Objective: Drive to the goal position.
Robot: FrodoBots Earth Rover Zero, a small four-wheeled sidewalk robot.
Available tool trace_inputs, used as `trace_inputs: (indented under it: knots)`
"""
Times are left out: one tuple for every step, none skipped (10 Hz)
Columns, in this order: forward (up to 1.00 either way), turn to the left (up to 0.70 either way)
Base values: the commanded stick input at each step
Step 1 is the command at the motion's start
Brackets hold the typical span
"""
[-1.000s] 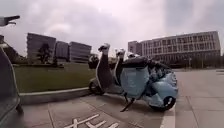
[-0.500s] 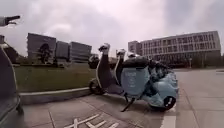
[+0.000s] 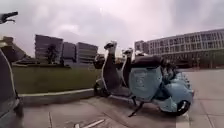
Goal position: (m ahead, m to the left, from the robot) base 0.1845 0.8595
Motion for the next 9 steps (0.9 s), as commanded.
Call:
trace_inputs:
  knots:
    - [0.00, 0.00]
    - [0.00, 0.00]
    - [0.00, 0.00]
    - [0.00, 0.00]
    - [0.00, 0.00]
    - [0.00, 0.00]
    - [0.00, 0.53]
    - [0.00, 0.53]
    - [0.00, 0.50]
